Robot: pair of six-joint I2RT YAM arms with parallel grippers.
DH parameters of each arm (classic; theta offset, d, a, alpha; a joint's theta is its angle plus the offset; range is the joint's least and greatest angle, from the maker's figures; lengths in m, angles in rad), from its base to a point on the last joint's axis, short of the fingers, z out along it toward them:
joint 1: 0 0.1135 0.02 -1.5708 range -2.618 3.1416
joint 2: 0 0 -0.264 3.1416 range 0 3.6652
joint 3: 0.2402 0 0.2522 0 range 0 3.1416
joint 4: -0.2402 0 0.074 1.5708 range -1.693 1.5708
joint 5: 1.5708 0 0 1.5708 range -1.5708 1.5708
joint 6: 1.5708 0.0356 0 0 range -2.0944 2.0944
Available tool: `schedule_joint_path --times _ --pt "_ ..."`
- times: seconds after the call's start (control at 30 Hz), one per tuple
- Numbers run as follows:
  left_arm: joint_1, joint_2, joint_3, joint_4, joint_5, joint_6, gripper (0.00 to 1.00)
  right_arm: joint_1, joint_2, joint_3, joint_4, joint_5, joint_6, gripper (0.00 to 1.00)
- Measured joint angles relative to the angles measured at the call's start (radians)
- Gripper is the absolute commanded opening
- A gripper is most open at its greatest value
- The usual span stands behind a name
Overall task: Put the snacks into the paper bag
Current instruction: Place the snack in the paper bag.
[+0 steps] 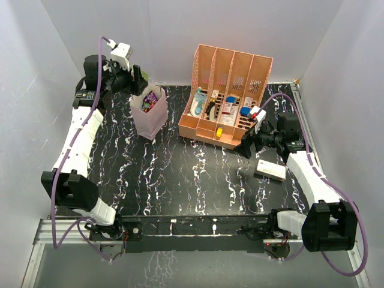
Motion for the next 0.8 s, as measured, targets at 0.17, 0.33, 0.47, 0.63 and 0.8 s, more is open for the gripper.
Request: schedule_joint_path --times 0.17,0.33,0.47,0.63,0.8 --pt "0.0 0.003 -0.005 0.034 0.019 -0.01 0.56 0.0 0.0 0.0 0.0 0.0 0.0 0.98" --pt "0.0 0.02 -0.016 0.066 0.021 -0.009 0.54 0.0 0.0 0.0 0.0 0.0 0.0 0.98" --pt "0.0 0.04 -0.038 0.094 0.019 -0.024 0.48 0.0 0.0 0.0 0.0 0.0 0.0 0.99" --pt "-0.004 0.055 -0.073 0.128 -0.013 -0.083 0.48 0.0 0.0 0.0 0.0 0.0 0.0 0.98" --pt "-0.01 0.055 -0.11 0.165 -0.056 -0.119 0.48 0.0 0.0 0.0 0.0 0.0 0.0 0.98"
